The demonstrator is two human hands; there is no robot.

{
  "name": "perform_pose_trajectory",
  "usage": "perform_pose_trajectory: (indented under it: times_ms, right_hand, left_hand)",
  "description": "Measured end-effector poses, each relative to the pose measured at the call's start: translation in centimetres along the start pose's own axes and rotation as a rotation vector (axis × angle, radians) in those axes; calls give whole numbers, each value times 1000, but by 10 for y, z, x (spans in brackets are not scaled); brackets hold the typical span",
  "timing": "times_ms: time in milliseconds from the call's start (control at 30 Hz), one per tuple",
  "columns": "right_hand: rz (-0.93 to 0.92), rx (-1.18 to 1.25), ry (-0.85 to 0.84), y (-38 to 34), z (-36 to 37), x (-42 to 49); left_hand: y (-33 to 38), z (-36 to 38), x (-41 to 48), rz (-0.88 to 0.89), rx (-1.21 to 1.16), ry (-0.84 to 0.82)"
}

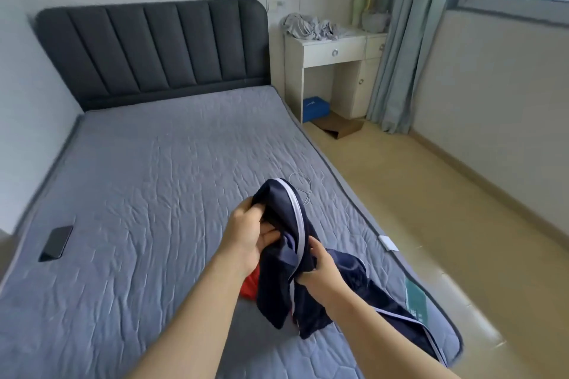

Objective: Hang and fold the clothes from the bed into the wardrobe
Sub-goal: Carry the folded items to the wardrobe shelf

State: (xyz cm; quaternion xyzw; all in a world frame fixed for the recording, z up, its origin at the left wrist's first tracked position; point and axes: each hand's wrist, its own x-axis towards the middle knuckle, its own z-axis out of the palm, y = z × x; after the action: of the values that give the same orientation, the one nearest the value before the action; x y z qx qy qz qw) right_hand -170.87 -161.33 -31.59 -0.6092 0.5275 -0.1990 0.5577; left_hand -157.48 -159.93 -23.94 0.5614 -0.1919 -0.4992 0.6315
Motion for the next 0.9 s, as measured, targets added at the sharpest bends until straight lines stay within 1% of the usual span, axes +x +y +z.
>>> perform_pose_trajectory:
  times_ms: [100, 200, 267, 300, 333, 400, 433, 467, 500, 600, 633, 667, 700, 733, 800, 833, 900]
  right_hand:
    - [48, -123, 34, -6, -6, 1]
    - [49, -159, 25, -11, -15, 3]
    - [44, -11, 48, -16, -20, 6]
    - [46, 88, 80, -18, -24, 8]
    - [45, 192, 113, -24, -29, 9]
    - [55, 346, 162, -33, -43, 13]
    - [65, 415, 166, -38, -49, 15]
    - [78, 492, 157, -44, -53, 17]
    - [82, 596, 141, -52, -56, 18]
    - [100, 897, 77, -77, -58, 21]
    - [101, 964, 50, -85, -58, 21]
    - [102, 1010, 16, -90, -57, 21]
    - [95, 1044, -18, -95, -56, 20]
    - [78, 1055, -36, -97, -56, 19]
    - [12, 1036, -32, -99, -57, 17]
    - [-23, 963, -15, -97, -58, 16]
    - [-79, 679, -23, -88, -59, 13]
  left_hand:
    - [29, 16, -10, 74, -159, -110]
    - [42, 26, -15, 109, -234, -134]
    - [47, 24, -16, 139, -275, -90]
    - [47, 21, -15, 154, -256, -32]
    - [44, 16, -11, 167, -181, 67]
    - [31, 2, -1, 143, 68, 304]
    - [22, -5, 2, 100, 204, 365]
    - [12, -9, 1, 45, 330, 354]
    - [2, -10, -2, -13, 426, 264]
    - [-21, -1, -16, -166, 511, -206]
    - [-27, 4, -18, -174, 540, -330]
    - [-34, 7, -17, -154, 594, -407]
    - [-41, 9, -16, -112, 650, -406]
    - [-43, 11, -15, -65, 694, -311]
    - [-44, 14, -8, -8, 726, -33]
    - [-40, 16, -4, 10, 672, 69]
    - [-28, 23, 2, -50, 382, 185]
